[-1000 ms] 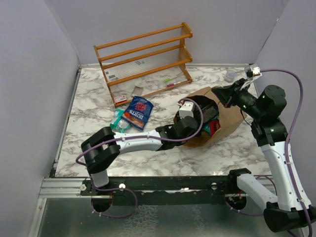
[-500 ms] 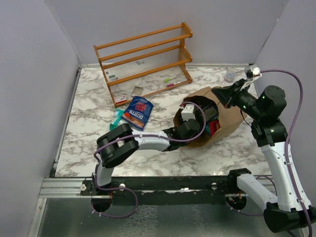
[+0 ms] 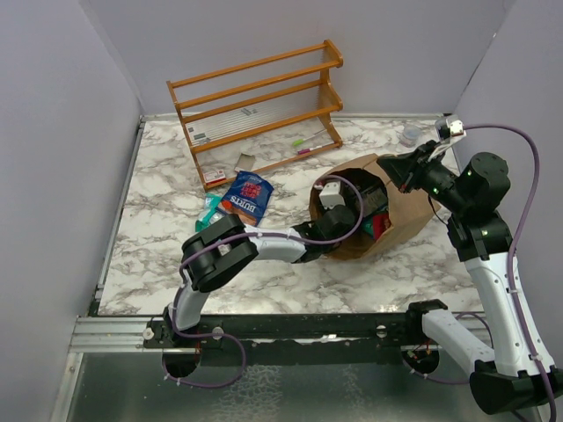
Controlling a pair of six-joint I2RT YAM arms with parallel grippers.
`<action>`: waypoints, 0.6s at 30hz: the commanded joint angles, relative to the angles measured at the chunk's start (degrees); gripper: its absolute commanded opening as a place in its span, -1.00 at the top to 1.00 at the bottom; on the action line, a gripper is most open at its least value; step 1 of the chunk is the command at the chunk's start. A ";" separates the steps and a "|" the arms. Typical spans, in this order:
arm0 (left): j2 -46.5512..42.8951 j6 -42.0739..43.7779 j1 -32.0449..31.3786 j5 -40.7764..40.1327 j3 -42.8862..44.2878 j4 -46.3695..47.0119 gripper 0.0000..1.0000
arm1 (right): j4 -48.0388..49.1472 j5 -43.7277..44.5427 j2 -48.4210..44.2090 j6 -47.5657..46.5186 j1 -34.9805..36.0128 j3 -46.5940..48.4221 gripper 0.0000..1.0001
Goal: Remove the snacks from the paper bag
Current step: Take out the snack from the paper bag.
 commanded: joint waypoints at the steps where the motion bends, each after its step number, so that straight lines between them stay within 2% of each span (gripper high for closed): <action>1: 1.60 -1.64 0.51 1.43 2.90 2.13 0.04 | 2.03 -0.84 -0.78 0.14 0.12 -0.45 0.97; 5: 2.87 -1.75 0.75 1.53 4.64 1.81 0.13 | 2.04 -0.85 -0.69 0.22 0.12 -0.46 0.97; 10: 3.01 -1.34 1.32 2.83 5.82 1.65 0.47 | 1.65 -0.61 -0.81 -0.02 0.12 -0.20 0.97; 13: 1.23 -0.01 1.34 3.38 5.14 1.78 0.77 | 1.36 -0.24 -0.87 -0.24 0.11 -0.04 0.97; 17: -3.01 0.93 1.45 4.27 2.88 1.79 0.99 | 1.33 -0.04 -0.86 -0.38 0.09 -0.10 0.97; 18: -4.40 1.05 1.43 5.06 2.42 1.52 1.00 | 1.34 0.00 -0.80 -0.45 0.11 -0.15 0.97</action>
